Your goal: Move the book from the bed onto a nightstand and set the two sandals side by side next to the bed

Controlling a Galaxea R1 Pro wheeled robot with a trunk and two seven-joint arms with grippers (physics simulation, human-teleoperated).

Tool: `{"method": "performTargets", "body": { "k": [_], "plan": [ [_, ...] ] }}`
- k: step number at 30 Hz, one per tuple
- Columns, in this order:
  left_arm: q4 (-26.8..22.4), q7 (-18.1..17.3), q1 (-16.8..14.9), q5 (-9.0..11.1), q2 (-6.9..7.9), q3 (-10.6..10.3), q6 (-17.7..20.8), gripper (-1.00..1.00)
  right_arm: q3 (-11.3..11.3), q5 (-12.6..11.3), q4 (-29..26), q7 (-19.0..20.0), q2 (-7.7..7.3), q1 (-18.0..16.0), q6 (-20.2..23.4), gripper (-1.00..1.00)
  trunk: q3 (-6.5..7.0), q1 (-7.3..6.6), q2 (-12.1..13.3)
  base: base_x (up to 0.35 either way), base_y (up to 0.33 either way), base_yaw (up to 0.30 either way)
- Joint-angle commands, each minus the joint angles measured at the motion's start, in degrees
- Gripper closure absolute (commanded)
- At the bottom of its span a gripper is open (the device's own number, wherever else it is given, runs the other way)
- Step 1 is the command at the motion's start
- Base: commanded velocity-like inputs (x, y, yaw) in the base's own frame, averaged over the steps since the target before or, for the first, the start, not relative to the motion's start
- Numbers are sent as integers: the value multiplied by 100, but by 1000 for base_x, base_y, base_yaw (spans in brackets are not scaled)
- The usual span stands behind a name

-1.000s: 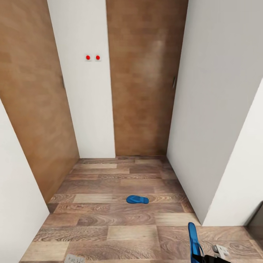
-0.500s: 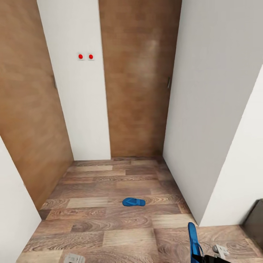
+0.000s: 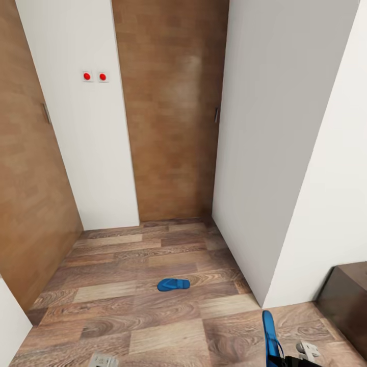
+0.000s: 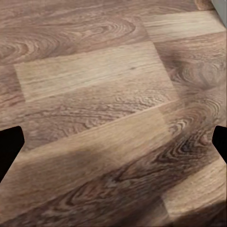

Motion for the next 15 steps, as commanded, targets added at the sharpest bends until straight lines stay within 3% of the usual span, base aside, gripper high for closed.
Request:
{"method": "performTargets", "body": {
  "k": [1,10,15],
  "plan": [
    [-9,-40,-3,-30,-2,23,34,-100,-38,-18,-2,23,2,-3,61,100,-6,1,-2,272,0,-26],
    [-9,-40,-3,-29,0,31,34,-100,-38,-18,-2,20,2,-3,62,100,-6,1,-2,309,0,-6],
    [-9,-40,-3,-29,1,31,34,-100,-38,-18,-2,19,2,-3,62,100,-6,1,-2,122,0,0]
  ]
}}
